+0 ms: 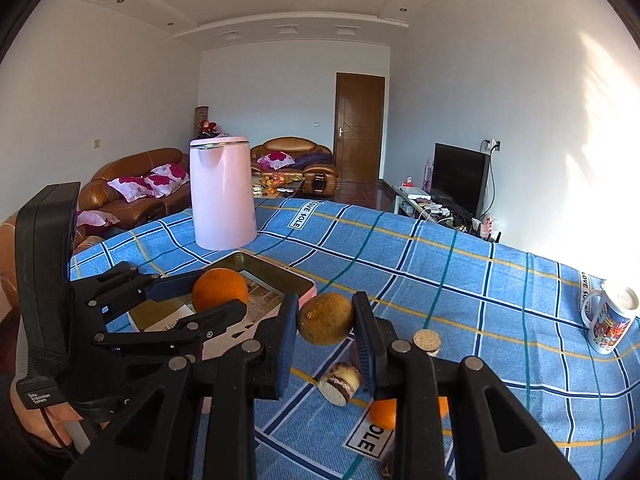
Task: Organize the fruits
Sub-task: 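Lift and carry the orange and yellow-brown fruit over the tin box with both tools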
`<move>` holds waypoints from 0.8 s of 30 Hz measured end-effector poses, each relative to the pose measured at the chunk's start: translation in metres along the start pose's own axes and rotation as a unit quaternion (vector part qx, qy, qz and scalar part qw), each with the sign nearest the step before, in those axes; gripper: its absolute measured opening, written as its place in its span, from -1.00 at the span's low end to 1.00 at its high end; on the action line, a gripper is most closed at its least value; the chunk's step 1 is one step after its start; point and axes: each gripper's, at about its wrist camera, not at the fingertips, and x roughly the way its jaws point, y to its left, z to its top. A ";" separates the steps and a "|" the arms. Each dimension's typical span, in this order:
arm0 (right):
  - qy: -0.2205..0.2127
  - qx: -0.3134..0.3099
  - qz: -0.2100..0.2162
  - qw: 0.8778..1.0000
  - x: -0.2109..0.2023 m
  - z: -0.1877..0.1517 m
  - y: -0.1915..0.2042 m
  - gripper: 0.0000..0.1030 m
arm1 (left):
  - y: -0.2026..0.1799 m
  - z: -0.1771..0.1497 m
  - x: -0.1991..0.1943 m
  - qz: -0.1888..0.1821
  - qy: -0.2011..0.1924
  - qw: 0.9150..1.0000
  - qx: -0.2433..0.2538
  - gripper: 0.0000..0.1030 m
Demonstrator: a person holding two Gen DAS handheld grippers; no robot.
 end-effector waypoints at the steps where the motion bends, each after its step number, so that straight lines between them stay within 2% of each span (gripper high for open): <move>1: 0.003 -0.004 0.003 1.000 0.006 0.003 0.003 -0.44 | 0.008 0.001 0.001 0.004 0.001 1.000 -0.004 -0.04; 12: 0.047 -0.021 0.043 0.998 0.073 0.009 0.039 -0.44 | 0.062 0.006 0.029 0.039 0.043 0.998 -0.023 -0.04; 18: 0.075 -0.028 0.057 0.995 0.102 0.001 0.053 -0.43 | 0.072 0.001 0.038 0.056 0.067 0.996 -0.026 -0.04; 24: 0.094 -0.039 0.062 0.993 0.118 -0.003 0.065 -0.43 | 0.076 -0.002 0.045 0.058 0.080 0.995 -0.023 -0.04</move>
